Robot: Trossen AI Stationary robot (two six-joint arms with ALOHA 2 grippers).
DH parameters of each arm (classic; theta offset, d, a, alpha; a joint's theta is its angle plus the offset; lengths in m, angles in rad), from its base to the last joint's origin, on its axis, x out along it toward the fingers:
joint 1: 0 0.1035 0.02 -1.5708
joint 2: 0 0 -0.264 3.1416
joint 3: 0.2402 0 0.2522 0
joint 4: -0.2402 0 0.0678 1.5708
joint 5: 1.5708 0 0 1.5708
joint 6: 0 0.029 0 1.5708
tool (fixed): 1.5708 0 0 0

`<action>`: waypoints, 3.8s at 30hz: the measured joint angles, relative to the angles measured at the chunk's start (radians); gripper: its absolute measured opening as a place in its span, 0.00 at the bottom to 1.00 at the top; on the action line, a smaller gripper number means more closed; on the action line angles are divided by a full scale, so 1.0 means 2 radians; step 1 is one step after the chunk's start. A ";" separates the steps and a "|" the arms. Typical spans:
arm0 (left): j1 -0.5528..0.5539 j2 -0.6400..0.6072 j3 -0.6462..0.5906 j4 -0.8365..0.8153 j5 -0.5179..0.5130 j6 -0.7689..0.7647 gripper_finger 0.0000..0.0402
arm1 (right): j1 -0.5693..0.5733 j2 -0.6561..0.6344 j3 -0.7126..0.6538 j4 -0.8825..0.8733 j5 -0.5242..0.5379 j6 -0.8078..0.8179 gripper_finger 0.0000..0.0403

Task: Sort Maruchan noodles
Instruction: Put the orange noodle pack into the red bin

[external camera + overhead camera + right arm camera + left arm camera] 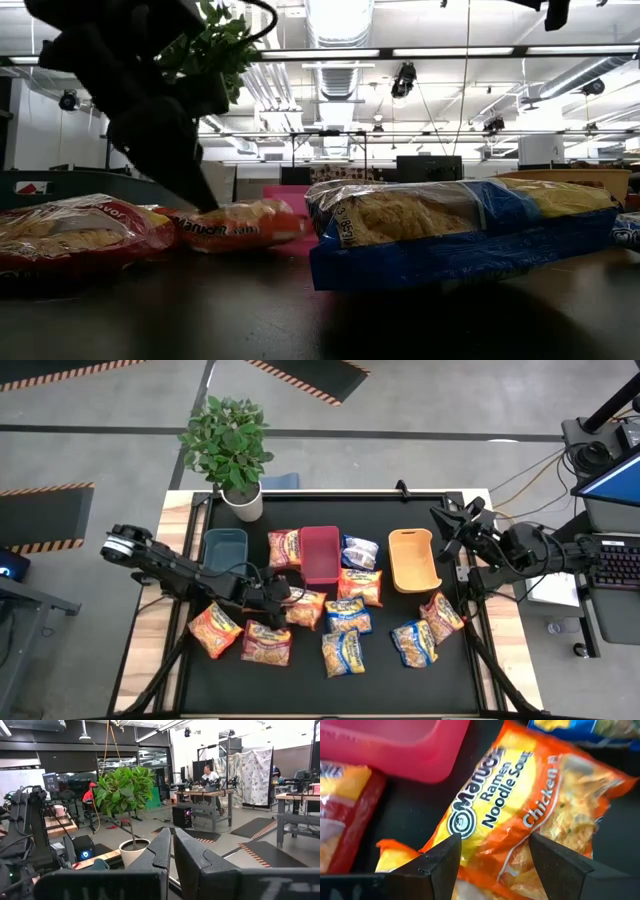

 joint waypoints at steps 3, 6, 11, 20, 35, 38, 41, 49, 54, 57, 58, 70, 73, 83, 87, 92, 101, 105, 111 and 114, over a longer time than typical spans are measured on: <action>0.000 0.000 -0.012 0.008 0.003 -0.004 0.50 | 0.000 0.000 0.000 0.000 0.000 0.000 0.03; 0.000 0.000 -0.014 0.010 0.005 -0.003 0.43 | 0.000 0.000 0.000 0.000 0.000 0.000 0.03; 0.000 0.000 -0.014 0.011 0.005 0.007 0.22 | 0.000 0.000 0.000 0.000 0.000 0.000 0.03; -0.002 -0.002 -0.013 0.037 0.005 0.047 0.01 | 0.000 0.000 0.000 0.000 0.000 -0.001 0.03; -0.003 -0.070 0.038 0.053 -0.010 0.152 0.00 | 0.000 0.000 0.000 0.000 0.000 -0.001 0.03; -0.003 -0.080 0.051 0.054 -0.032 0.172 0.00 | 0.000 0.000 0.000 0.000 0.000 -0.001 0.03; -0.002 -0.088 0.064 0.055 -0.072 0.202 0.00 | 0.000 0.000 0.000 0.000 0.000 -0.001 0.03; 0.023 -0.082 0.104 0.056 -0.136 0.359 0.00 | 0.000 0.000 0.000 0.000 0.000 -0.001 0.03; 0.065 -0.076 0.110 0.053 -0.137 0.452 0.00 | 0.000 0.000 0.000 0.000 0.000 -0.006 0.03; 0.092 -0.076 0.110 0.055 -0.137 0.516 0.00 | 0.000 -0.001 0.000 0.000 0.000 -0.012 0.03; 0.102 -0.076 0.110 0.056 -0.135 0.534 0.00 | 0.000 -0.001 0.000 0.000 0.000 -0.015 0.03; 0.169 -0.076 0.120 0.053 -0.027 0.452 0.00 | 0.000 -0.001 0.000 0.003 0.000 -0.033 0.03; 0.168 -0.076 0.120 0.047 -0.027 0.397 0.00 | 0.000 -0.001 0.000 0.003 0.000 -0.033 0.03; 0.167 -0.076 0.120 0.023 -0.027 0.218 0.00 | 0.000 -0.001 0.000 0.003 0.000 -0.027 0.03; 0.167 -0.076 0.120 0.011 -0.021 0.123 0.02 | 0.000 -0.001 0.000 0.003 0.000 -0.027 0.03; 0.167 -0.076 0.120 -0.015 -0.005 0.002 0.10 | 0.000 -0.001 0.000 0.003 0.000 -0.027 0.03; 0.167 -0.075 0.120 -0.031 0.045 -0.172 0.50 | 0.000 -0.001 0.000 0.004 0.000 -0.042 0.03; 0.167 -0.074 0.120 -0.042 0.031 -0.218 0.70 | 0.000 -0.001 0.003 0.004 0.000 -0.048 0.03; 0.169 -0.074 0.120 -0.065 0.010 -0.266 0.83 | 0.000 -0.001 0.003 0.004 0.000 -0.066 0.03; 0.171 -0.074 0.120 -0.088 0.001 -0.304 0.81 | 0.000 -0.001 0.003 0.004 0.000 -0.076 0.03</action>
